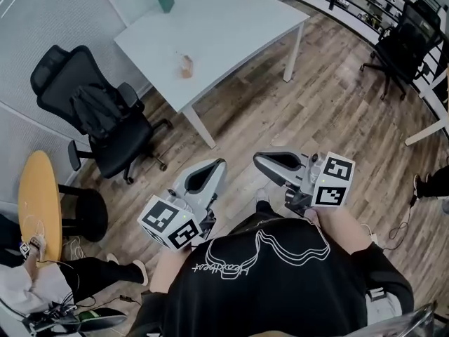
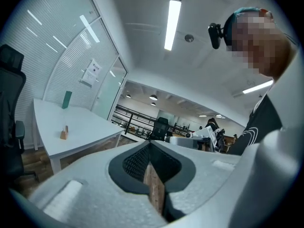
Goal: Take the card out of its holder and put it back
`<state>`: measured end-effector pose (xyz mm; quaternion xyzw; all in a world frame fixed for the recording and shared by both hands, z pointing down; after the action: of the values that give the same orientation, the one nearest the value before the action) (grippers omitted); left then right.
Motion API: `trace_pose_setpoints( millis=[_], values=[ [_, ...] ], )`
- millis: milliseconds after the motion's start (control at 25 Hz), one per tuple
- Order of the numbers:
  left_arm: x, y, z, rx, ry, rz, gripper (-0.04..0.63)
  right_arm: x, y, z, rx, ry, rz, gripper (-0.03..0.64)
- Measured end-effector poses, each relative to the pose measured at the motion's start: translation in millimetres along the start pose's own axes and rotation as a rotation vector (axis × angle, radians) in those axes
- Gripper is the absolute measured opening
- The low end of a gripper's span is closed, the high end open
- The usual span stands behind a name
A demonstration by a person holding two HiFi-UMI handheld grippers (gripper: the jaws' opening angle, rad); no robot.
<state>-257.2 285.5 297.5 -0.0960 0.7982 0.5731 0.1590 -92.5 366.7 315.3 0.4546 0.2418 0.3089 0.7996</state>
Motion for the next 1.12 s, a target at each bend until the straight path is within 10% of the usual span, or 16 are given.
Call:
trace_pose_setpoints(
  millis=[520,1120],
  values=[
    [-116,-61,-87,-0.005,0.075,-0.002,0.014,-15,-62,140,0.036,0.007,-0.088,0.009],
    [-142,-72,-184,0.097,-0.042,0.060,0.014,-73,-85,235,-0.025,-0.011,-0.148,0.009]
  ],
)
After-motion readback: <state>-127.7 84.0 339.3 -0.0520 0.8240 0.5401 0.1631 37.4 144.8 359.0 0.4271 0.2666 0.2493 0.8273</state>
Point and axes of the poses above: the fingertips, and each gripper's own axes: x backward along the fingers, z to its right, y out of its underside, the point moved 7 cm from there along x, backward along the fingers, and after that the axes turned 15 degrees about -z, right-handed, at the moved point
